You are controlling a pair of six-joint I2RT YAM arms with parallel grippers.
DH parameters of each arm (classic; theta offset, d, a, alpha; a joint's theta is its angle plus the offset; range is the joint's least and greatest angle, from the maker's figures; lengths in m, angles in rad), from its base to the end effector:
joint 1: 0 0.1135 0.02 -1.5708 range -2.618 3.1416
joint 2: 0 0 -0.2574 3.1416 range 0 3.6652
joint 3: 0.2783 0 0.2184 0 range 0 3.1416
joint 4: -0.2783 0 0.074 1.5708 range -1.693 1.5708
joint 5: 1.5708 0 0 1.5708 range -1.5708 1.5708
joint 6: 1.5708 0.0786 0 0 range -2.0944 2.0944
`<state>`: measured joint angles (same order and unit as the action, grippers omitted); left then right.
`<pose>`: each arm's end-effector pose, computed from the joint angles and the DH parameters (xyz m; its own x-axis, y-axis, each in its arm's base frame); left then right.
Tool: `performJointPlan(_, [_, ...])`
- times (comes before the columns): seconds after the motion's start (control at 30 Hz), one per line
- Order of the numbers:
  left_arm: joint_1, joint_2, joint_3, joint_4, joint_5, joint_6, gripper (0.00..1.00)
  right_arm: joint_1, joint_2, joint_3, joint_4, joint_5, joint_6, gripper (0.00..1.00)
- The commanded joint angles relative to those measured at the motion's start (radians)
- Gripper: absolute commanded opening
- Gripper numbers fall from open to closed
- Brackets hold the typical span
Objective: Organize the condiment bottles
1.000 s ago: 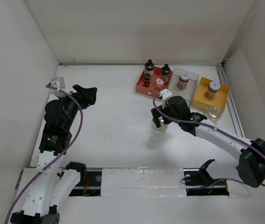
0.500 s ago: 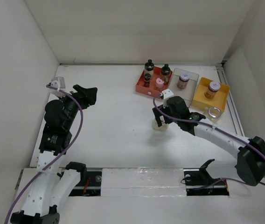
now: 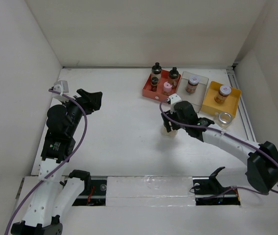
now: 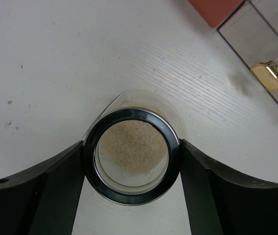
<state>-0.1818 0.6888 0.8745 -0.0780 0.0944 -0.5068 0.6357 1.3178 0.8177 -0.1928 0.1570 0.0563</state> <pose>0.1639 -0.0377 0.3912 -0.0397 -0.4840 -0.8742 0.2893 0.8318 -0.4737 0.2369 0.1595 0.2178 -0.5407 -0.3299 -0.7738 -0.4599 0.8862 -0.0564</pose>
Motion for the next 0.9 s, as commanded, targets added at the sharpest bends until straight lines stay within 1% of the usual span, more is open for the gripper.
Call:
performJointPlan(0.0, [0.001,-0.012,-0.008,0.053,0.013,-0.004,0.69,-0.020,-0.118,0.073,0.069,0.049,-0.033,0.64])
performJointPlan(0.03, [0.001,-0.012,-0.008,0.053,0.013,-0.004,0.69,-0.063,-0.144,0.089,0.069,0.049,-0.055,0.63])
performJointPlan(0.07, [0.001,-0.012,-0.008,0.053,0.013,-0.004,0.69,-0.064,-0.144,0.106,0.069,0.049,-0.065,0.63])
performJointPlan(0.1, [0.001,-0.012,-0.008,0.053,0.013,-0.004,0.69,-0.115,-0.144,0.126,0.069,0.039,-0.075,0.63])
performJointPlan(0.17, [0.001,-0.012,-0.008,0.053,0.013,-0.004,0.69,-0.165,-0.144,0.178,0.078,0.012,-0.087,0.62])
performJointPlan(0.2, [0.001,-0.012,-0.008,0.053,0.013,-0.004,0.69,-0.204,-0.132,0.188,0.105,0.012,-0.096,0.62])
performJointPlan(0.27, [0.001,-0.012,-0.008,0.053,0.013,-0.004,0.69,-0.244,-0.098,0.215,0.140,0.012,-0.096,0.61])
performJointPlan(0.3, [0.001,-0.012,-0.008,0.053,0.013,-0.004,0.69,-0.267,-0.082,0.228,0.153,-0.017,-0.096,0.61])
performJointPlan(0.33, [0.001,-0.012,-0.008,0.053,0.013,-0.004,0.69,-0.307,-0.066,0.241,0.167,-0.017,-0.087,0.61])
performJointPlan(0.43, [0.001,-0.012,-0.008,0.063,0.024,-0.004,0.69,-0.369,0.001,0.268,0.231,-0.040,-0.052,0.61])
performJointPlan(0.63, [0.001,-0.012,-0.008,0.063,0.024,-0.004,0.69,-0.416,0.132,0.302,0.341,-0.014,-0.012,0.60])
performJointPlan(0.77, [0.001,-0.012,-0.008,0.063,0.024,-0.004,0.69,-0.439,0.172,0.325,0.372,-0.005,0.011,0.60])
performJointPlan(0.87, [0.001,-0.003,-0.008,0.063,0.024,-0.004,0.69,-0.459,0.172,0.313,0.401,-0.005,0.020,0.60])
